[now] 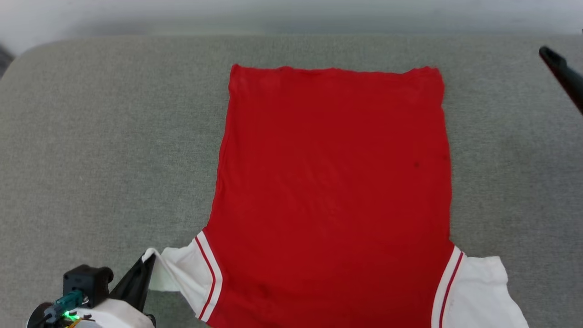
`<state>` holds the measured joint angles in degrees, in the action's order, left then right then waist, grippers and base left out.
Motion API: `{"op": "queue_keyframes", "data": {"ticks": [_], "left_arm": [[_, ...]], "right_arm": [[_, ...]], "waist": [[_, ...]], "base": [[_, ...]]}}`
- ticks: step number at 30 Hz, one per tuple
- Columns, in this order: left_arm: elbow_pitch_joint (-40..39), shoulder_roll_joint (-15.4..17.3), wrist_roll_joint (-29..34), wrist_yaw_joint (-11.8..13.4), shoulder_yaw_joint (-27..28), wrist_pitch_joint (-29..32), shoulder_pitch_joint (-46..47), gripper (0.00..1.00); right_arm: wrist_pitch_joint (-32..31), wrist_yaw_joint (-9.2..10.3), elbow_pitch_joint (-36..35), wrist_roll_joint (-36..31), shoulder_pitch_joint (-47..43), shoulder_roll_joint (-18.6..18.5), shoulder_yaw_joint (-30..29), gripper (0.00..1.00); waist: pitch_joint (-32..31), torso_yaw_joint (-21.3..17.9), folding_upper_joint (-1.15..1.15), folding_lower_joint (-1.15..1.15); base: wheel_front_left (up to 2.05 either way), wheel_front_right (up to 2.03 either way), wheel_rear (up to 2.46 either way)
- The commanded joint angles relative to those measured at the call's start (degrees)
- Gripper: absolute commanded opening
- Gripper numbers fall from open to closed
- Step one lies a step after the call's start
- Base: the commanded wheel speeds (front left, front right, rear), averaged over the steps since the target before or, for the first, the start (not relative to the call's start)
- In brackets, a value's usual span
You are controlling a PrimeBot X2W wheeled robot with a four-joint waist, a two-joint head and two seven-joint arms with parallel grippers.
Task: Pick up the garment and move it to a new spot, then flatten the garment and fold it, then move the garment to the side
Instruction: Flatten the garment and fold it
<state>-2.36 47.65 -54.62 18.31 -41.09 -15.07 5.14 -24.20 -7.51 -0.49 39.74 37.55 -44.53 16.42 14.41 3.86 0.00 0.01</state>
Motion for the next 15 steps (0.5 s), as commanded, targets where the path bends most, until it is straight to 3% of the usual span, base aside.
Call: {"op": "queue_keyframes", "data": {"ticks": [1,9,15], "left_arm": [[-0.3,-0.5,0.8,-0.1,0.4,-0.1,1.3,0.0],[-1.9,-4.0,5.4,-0.6,1.5,-0.1,5.9,0.0],[-2.9,-6.7,8.6,-1.1,2.6,-0.1,8.7,0.0]], "right_arm": [[-2.5,0.04,0.8,0.0,2.3,0.2,0.9,1.0],[-30.9,0.04,10.2,4.6,21.2,0.1,9.1,1.0],[-44.4,0.04,16.7,3.6,28.9,1.6,13.3,1.0]], "waist": [[4.2,2.8,0.0,-0.01],[12.5,7.2,0.0,-0.01],[17.9,10.1,0.0,-0.01]], "base": [[0.0,0.0,0.0],[0.0,0.0,0.0],[0.0,0.0,0.0]]}}
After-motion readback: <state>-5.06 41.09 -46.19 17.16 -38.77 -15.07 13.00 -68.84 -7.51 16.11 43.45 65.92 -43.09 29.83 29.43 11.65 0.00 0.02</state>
